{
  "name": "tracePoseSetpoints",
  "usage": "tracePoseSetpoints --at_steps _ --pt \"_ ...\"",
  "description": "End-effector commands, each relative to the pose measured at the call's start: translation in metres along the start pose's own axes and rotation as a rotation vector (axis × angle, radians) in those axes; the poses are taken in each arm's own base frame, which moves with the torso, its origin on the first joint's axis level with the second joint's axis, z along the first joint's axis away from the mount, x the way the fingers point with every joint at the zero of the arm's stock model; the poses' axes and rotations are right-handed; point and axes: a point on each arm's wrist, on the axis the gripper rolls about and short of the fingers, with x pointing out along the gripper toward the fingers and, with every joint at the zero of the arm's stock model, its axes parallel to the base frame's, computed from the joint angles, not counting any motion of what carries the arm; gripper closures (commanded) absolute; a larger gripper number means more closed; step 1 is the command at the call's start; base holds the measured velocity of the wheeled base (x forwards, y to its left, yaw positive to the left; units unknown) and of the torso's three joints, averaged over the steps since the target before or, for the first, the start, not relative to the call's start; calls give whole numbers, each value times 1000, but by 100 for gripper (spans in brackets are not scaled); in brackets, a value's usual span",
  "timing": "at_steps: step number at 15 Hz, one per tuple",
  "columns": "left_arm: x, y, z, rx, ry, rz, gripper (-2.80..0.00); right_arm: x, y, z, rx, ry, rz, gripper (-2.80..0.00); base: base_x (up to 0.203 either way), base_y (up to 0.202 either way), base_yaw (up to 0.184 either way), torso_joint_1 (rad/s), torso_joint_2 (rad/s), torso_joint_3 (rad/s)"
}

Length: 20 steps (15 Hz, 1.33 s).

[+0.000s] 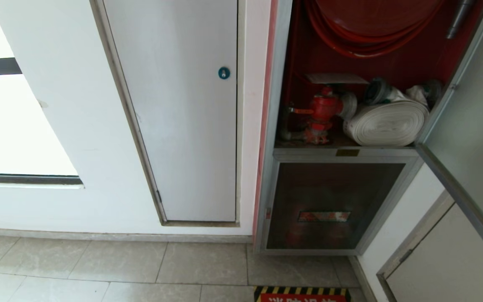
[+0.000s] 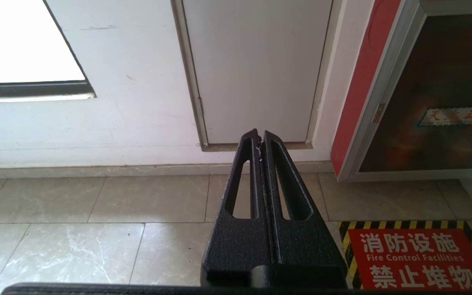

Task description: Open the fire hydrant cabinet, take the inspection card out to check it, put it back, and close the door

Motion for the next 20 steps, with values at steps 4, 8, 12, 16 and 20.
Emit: tracePoseSetpoints --at_steps 4,8,12,16,20 --pt "0 0 0 0 1 1 0 -63 8 2 16 -35 132 0 0 0 0 0 0 0" --pt "0 0 0 0 1 1 0 -94 6 -25 27 111 205 0 0 0 0 0 0 0" --pt "0 0 0 0 1 1 0 -119 4 -59 21 204 210 0 0 0 0 0 0 0" --pt "0 0 0 0 2 1 0 -134 2 -83 21 228 205 0 0 0 0 0 0 0" --pt "0 0 0 0 2 1 0 -141 0 -93 -9 243 148 0 0 0 0 0 0 0"
